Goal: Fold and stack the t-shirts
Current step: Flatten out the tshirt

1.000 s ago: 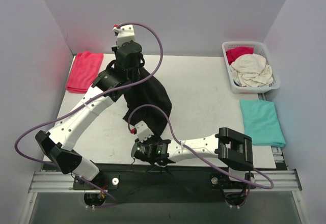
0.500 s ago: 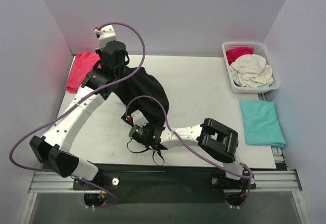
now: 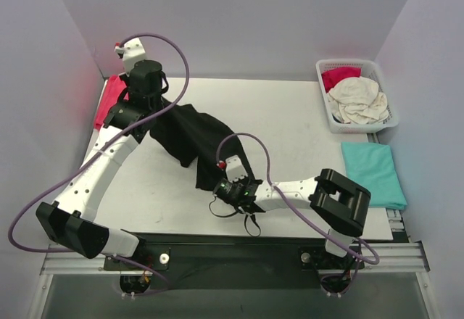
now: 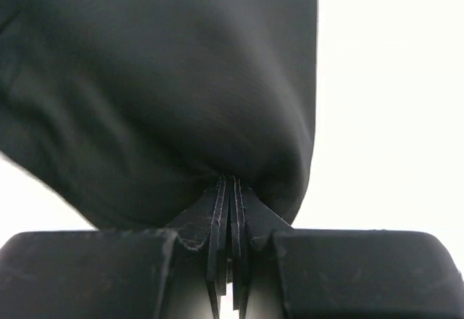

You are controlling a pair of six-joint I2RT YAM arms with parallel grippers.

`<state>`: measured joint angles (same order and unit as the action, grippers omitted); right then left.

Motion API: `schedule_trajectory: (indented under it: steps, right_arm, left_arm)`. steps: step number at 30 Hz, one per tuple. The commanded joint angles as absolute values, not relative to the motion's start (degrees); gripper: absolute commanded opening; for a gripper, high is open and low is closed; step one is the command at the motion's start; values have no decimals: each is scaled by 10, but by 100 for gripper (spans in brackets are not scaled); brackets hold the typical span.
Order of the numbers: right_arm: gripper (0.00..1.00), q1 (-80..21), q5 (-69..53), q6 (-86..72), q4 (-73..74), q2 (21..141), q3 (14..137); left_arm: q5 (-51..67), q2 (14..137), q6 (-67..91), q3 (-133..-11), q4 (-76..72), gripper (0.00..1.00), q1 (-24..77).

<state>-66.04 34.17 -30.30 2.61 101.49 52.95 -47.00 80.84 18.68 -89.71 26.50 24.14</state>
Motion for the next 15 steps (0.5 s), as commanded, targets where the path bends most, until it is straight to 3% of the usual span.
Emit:
schedule_trajectory:
  steps: [1,8,10,11,13,15]
  right_arm:
    - [0,-638,381,-356,126,963,482]
    - [1,-582,397,-414,191,896,435]
    - [12,-581,405,-416,193,875,435]
    - [24,-586,407,-414,194,869,439]
    - [39,-598,421,-400,194,858,460]
    - [42,-631,439,-385,194,855,482]
  left_arm:
    - [-455,781,207,-889,261,0,238]
    - [-456,778,226,-853,265,0,237]
    - [-453,782,229,-846,261,0,237]
    - [-446,784,229,-839,254,0,237]
    - [-439,797,231,-836,248,0,237]
    - [-434,809,231,-833,239,0,237]
